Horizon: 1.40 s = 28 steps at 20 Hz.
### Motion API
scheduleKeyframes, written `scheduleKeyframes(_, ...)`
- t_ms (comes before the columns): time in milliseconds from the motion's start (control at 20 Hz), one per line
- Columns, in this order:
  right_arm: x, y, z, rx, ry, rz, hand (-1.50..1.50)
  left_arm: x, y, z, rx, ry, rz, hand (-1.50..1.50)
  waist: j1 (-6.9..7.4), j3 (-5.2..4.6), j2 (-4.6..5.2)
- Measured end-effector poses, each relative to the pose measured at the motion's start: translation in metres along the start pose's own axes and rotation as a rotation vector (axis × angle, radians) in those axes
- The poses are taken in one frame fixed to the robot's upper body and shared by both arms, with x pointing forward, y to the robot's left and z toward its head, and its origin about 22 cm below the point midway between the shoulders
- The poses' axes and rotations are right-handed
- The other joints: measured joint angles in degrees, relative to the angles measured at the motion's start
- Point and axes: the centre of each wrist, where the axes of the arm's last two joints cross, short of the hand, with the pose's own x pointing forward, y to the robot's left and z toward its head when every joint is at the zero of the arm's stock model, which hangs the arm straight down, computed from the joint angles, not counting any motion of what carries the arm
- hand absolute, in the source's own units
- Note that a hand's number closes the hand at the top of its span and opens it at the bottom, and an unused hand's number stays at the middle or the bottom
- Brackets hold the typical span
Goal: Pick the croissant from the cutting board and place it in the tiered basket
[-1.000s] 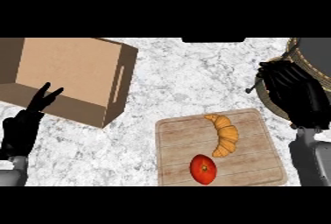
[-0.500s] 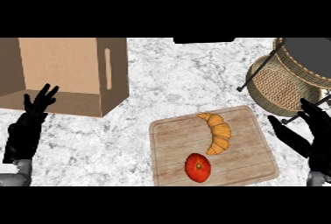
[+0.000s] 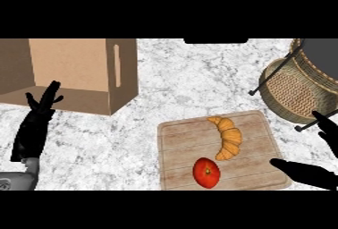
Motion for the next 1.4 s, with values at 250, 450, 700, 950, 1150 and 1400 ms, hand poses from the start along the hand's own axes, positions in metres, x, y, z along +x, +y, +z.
scheduleKeyframes(250, 0.051, -0.007, 0.005, 0.074, 0.038, 0.124, -1.5, 0.005, -0.005, -0.006, -0.028, -0.007, 0.004, 0.0, 1.24, 0.12, 0.18)
scheduleKeyframes(450, 0.076, 0.003, -0.006, 0.101, 0.048, 0.155, -1.5, 0.004, -0.011, -0.008, -0.036, -0.017, 0.005, 0.0, 1.73, 0.21, 0.26)
scheduleKeyframes(700, 0.085, 0.022, -0.017, 0.166, 0.103, 0.18, -1.5, 0.007, -0.009, -0.008, -0.043, -0.02, 0.011, 0.0, 1.85, 0.24, 0.21)
scheduleKeyframes(950, 0.089, 0.041, -0.025, 0.215, 0.148, 0.219, -1.5, 0.005, -0.013, -0.008, -0.037, -0.019, 0.005, 0.0, 1.6, 0.27, 0.18)
scheduleKeyframes(1150, 0.083, 0.058, -0.029, 0.248, 0.183, 0.255, -1.5, 0.004, -0.012, -0.008, -0.033, -0.021, 0.006, 0.0, 1.42, 0.31, 0.13)
scheduleKeyframes(1400, 0.078, 0.073, -0.025, 0.265, 0.191, 0.289, -1.5, 0.002, -0.013, -0.008, -0.035, -0.02, 0.009, 0.0, 1.0, 0.32, 0.03)
